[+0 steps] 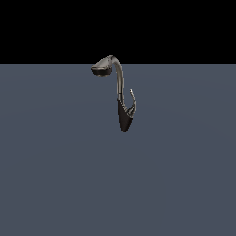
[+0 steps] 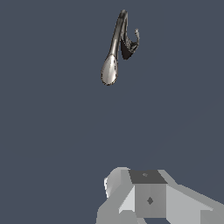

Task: Turn on the faucet by rotating a designated handle.

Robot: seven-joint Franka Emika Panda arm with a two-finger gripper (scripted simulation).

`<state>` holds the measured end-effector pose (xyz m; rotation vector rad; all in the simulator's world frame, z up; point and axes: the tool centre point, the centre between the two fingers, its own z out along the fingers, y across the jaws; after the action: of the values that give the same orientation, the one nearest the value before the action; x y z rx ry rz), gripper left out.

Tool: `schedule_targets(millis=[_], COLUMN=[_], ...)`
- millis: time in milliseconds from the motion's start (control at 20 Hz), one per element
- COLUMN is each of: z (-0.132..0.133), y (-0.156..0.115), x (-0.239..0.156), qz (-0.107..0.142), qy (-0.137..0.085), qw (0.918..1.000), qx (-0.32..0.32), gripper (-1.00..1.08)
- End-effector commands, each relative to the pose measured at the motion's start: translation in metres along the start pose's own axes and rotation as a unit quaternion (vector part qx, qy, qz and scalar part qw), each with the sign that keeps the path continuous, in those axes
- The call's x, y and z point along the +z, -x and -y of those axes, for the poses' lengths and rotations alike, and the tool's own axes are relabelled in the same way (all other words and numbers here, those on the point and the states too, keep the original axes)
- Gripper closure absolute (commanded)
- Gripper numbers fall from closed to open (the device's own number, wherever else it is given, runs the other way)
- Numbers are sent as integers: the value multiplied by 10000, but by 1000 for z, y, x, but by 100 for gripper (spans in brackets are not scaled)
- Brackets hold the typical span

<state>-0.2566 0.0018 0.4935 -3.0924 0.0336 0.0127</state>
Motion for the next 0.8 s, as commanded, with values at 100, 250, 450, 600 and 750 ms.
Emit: schedule_targets(millis=[100,250,450,600,750], z=[0,0,0,0,1], y=[0,-2,-2,-2,-5], x=[0,-3,-6,-6,-5], qz=[5,26,48,47,55], qy=[-2,-11,-10,-9,-41], qw=[10000,10000,10000,10000,10000], qx=[-5,-32,-81,-79,-34], gripper=[108,108,108,108,108])
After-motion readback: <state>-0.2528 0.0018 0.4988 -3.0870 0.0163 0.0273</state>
